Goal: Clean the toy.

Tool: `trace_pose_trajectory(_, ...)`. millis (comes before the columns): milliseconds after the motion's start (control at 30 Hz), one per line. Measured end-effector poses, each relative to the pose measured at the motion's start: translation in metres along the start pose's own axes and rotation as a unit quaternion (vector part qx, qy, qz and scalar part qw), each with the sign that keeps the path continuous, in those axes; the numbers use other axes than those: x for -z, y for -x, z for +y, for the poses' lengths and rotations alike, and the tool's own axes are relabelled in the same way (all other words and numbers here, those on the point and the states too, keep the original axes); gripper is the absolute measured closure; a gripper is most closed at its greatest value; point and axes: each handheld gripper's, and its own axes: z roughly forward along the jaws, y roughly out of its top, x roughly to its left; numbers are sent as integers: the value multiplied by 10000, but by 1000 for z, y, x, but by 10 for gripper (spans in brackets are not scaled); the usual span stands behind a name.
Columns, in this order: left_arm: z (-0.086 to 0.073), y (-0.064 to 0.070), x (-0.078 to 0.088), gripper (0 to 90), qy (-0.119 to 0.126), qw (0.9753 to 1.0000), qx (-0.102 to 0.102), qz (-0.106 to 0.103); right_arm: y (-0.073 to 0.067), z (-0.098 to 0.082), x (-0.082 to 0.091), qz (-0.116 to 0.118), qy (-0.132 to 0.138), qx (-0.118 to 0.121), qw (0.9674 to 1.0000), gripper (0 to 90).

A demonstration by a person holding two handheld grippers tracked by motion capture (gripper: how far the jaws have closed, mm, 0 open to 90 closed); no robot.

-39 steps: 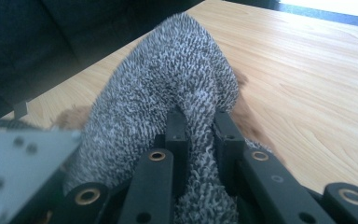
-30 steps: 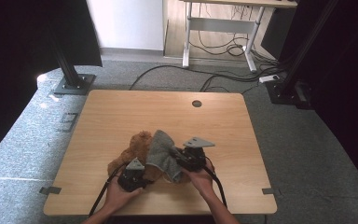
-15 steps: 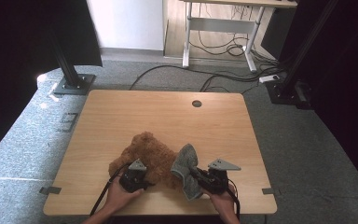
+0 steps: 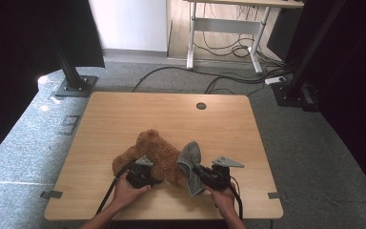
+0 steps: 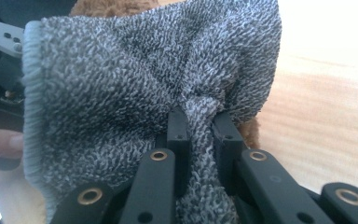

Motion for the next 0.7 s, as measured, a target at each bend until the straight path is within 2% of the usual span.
trace_pose_trajectory(200, 11, -11, -3, 763, 16, 9999, 124, 81, 13, 18, -19, 11, -6, 121, 9999, 807)
trace_pose_trajectory(367, 21, -18, -7, 763, 26, 9997, 189, 158, 22, 33, -32, -131, 69, 305, 9994, 807)
trace_pose_trajectory(467, 24, -21, -8, 763, 42, 9996, 240, 135, 26, 38, -38, -184, 111, 358, 9991, 807)
trace_pose_trajectory(567, 24, -21, -6, 763, 32, 9996, 261, 119, 30, 43, -39, -167, 151, 307, 9993, 806)
trace_pose_trajectory(700, 22, -18, -3, 763, 9, 9996, 265, 54, 27, 52, -31, -134, 315, 355, 9988, 804)
